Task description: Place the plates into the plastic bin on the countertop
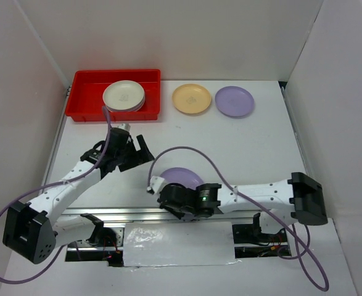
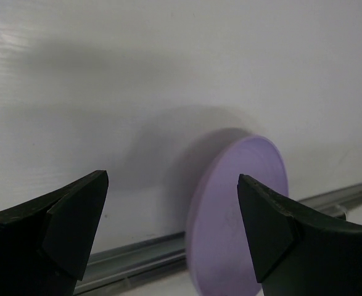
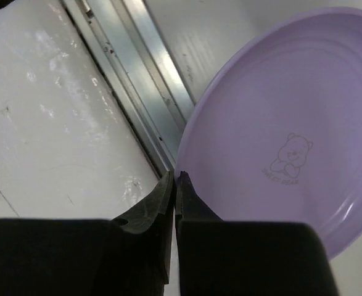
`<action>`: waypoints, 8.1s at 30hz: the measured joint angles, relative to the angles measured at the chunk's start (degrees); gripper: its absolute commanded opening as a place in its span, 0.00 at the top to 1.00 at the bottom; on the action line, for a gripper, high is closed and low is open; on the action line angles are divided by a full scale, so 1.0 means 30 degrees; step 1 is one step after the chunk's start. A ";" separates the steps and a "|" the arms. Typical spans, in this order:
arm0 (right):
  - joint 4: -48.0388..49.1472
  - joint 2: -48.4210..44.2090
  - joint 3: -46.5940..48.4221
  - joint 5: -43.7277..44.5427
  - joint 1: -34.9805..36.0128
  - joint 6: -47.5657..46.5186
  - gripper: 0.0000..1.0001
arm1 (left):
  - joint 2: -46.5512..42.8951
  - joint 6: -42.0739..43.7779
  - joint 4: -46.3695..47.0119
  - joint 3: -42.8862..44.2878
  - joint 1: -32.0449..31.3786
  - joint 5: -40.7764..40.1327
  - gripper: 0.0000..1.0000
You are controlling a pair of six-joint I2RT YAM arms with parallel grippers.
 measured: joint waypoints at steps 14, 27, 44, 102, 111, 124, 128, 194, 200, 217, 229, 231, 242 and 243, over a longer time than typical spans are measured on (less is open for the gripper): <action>-0.3475 0.4364 0.5166 0.2535 0.2404 -0.3351 1.00 | -0.2630 0.1348 -0.0823 -0.2178 -0.0015 0.3322 0.15; -0.4124 0.4940 0.6885 0.4182 0.2732 -0.4758 1.00 | -0.3140 0.1807 -0.0903 -0.3308 0.0131 0.4182 1.00; 0.1887 -0.6426 0.0073 0.5333 0.2208 0.0605 0.00 | -0.0685 -0.0291 0.0219 0.2463 0.4699 -0.2535 1.00; 0.1719 1.7092 1.7806 -0.4452 -2.9296 1.2203 0.05 | 0.0619 0.0852 -0.1647 0.5370 -0.4029 -0.3373 0.01; -0.1501 1.9139 2.1325 -0.3359 -2.9143 1.2364 0.32 | 0.0619 0.0882 -0.2616 0.5399 -0.3898 -0.4663 0.01; -0.2091 1.8484 1.9074 -0.2805 -2.8807 1.2247 0.94 | 0.0087 0.0969 -0.2885 0.4692 -0.2448 -0.4473 0.01; -0.1829 1.8192 1.8316 -0.2637 -2.8851 1.2546 1.00 | -0.0029 0.1005 -0.2980 0.4444 -0.2113 -0.4495 0.01; 0.3876 -0.8415 -0.6426 -0.9129 -2.0779 0.9471 0.00 | 1.4506 -0.3126 0.2091 1.5642 0.8225 -0.7388 0.01; 0.4801 -0.6331 -0.5435 -0.8808 -2.0167 0.9683 0.00 | 1.1985 -0.3665 -0.0889 1.7704 0.9063 -0.9180 0.01; 0.2106 1.7369 1.8112 -0.5071 -2.2505 1.2670 0.07 | -0.3075 0.0590 -0.2790 0.6390 0.2696 -0.4473 0.01; -0.3716 2.1675 2.4939 -0.3424 -2.2644 1.2823 0.48 | -0.4932 0.1967 -0.4102 0.3978 0.1916 -0.4051 0.01; -0.4065 2.2119 2.5937 -0.3446 -2.2644 1.2699 0.60 | -0.4765 0.2135 -0.4386 0.3876 0.1931 -0.4102 0.01; -0.2645 2.1128 2.2972 -0.4328 -2.3168 1.2546 1.00 | -0.4102 0.2973 -0.4503 0.3847 0.2419 -0.3526 0.01; -0.2324 2.0516 2.1799 -0.4379 -2.3321 1.2488 1.00 | -0.3978 0.2965 -0.4473 0.3847 0.2419 -0.3432 0.01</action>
